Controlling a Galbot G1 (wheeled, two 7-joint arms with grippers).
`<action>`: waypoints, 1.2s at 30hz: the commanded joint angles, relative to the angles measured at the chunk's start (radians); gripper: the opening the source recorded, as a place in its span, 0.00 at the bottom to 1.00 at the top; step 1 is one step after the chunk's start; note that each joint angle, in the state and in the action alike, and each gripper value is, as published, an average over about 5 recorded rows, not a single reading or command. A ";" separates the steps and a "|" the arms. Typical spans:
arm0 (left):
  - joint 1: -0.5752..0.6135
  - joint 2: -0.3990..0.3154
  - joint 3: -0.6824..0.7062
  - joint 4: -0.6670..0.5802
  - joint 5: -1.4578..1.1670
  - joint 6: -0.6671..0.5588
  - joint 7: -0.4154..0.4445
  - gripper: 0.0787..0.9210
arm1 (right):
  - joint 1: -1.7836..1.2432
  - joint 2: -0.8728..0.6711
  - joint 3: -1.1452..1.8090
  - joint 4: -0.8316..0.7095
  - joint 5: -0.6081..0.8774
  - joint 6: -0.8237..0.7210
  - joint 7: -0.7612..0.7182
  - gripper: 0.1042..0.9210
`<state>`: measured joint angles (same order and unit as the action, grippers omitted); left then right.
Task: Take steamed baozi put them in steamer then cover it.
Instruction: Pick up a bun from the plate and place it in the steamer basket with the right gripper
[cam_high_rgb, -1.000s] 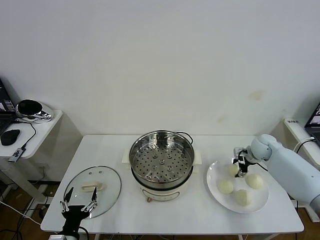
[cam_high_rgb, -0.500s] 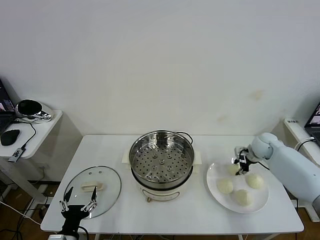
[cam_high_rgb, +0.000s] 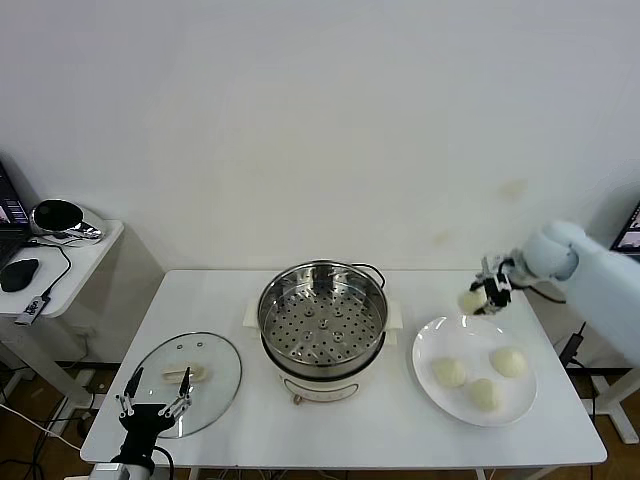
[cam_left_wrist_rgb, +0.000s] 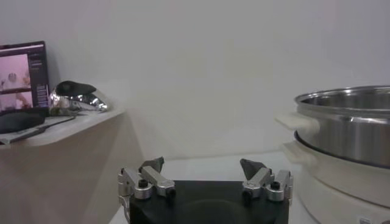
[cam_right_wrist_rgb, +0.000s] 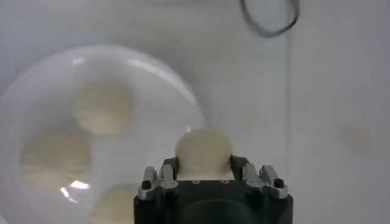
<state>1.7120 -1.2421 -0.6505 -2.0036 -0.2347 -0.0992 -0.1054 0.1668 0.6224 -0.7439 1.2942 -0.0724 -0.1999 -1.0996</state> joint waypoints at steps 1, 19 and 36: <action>-0.008 0.014 -0.003 -0.004 -0.008 0.001 0.000 0.88 | 0.432 0.062 -0.296 0.082 0.261 0.055 -0.006 0.54; -0.008 0.009 -0.045 -0.047 -0.023 0.011 0.001 0.88 | 0.492 0.589 -0.555 -0.059 0.252 0.435 0.020 0.55; -0.016 -0.011 -0.059 -0.054 -0.029 0.016 0.004 0.88 | 0.358 0.763 -0.581 -0.327 -0.102 0.736 0.092 0.56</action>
<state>1.7004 -1.2516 -0.7075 -2.0601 -0.2629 -0.0843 -0.1019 0.5580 1.2836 -1.2903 1.0801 -0.0314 0.3920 -1.0286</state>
